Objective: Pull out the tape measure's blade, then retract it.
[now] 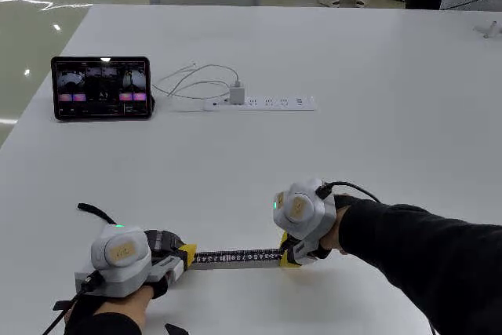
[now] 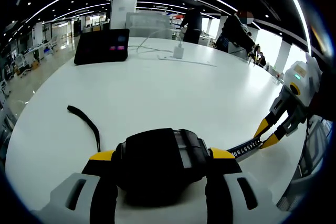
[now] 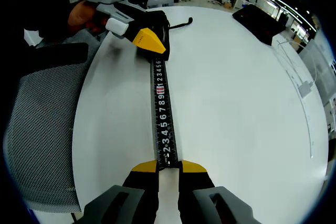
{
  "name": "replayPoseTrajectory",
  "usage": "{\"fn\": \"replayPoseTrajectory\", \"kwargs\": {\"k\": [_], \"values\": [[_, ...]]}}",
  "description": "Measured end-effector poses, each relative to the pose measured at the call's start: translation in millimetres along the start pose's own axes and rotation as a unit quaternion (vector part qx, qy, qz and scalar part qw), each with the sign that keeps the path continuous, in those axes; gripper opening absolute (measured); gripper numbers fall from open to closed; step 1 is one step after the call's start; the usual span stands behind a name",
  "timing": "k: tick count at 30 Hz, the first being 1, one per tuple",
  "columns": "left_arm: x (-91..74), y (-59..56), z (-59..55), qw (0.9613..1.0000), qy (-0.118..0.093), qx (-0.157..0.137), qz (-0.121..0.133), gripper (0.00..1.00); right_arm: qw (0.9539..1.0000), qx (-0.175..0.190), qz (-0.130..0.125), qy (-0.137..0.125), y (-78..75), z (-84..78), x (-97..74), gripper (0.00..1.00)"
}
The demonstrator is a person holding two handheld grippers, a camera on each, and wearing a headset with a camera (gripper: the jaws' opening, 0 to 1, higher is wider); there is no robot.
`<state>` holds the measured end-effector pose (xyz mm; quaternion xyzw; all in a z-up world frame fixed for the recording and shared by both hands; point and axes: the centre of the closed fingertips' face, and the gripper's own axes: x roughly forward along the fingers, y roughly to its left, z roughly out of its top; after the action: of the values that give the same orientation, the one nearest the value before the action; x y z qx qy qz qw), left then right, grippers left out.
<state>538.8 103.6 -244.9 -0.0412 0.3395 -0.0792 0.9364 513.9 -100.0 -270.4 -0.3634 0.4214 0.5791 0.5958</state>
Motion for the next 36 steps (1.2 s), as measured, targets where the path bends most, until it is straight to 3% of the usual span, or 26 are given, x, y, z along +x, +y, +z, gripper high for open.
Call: {"fn": "replayPoseTrajectory", "kwargs": {"k": [25, 36], "values": [[0.9, 0.1, -0.8, 0.9999, -0.003, 0.013, 0.005, 0.64, 1.0, 0.004, 0.002, -0.003, 1.5, 8.7, 3.6, 0.1], [0.9, 1.3, -0.4, 1.0, -0.001, 0.003, -0.002, 0.63, 1.0, 0.002, 0.003, -0.004, 1.0, 11.8, 5.1, 0.1]]}}
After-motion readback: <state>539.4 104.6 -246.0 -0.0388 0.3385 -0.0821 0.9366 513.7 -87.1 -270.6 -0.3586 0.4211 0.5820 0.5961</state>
